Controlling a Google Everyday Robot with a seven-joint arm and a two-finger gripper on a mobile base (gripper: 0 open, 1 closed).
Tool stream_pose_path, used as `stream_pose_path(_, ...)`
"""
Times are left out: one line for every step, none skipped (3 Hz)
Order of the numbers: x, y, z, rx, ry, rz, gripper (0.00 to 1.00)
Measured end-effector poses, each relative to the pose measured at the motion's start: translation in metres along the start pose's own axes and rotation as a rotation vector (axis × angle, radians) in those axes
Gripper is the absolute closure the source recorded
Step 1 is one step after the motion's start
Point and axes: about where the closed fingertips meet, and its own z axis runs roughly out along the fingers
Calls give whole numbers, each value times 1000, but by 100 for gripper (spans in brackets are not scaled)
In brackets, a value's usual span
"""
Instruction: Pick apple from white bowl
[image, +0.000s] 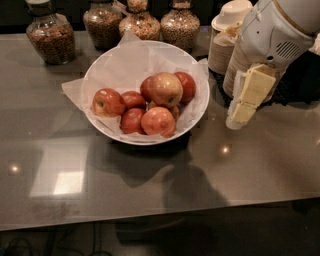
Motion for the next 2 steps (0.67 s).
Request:
stream_pose_path(-2, -5, 1, 7, -33, 6, 0)
stream_pose_path(-32, -15, 19, -16, -119, -47, 0)
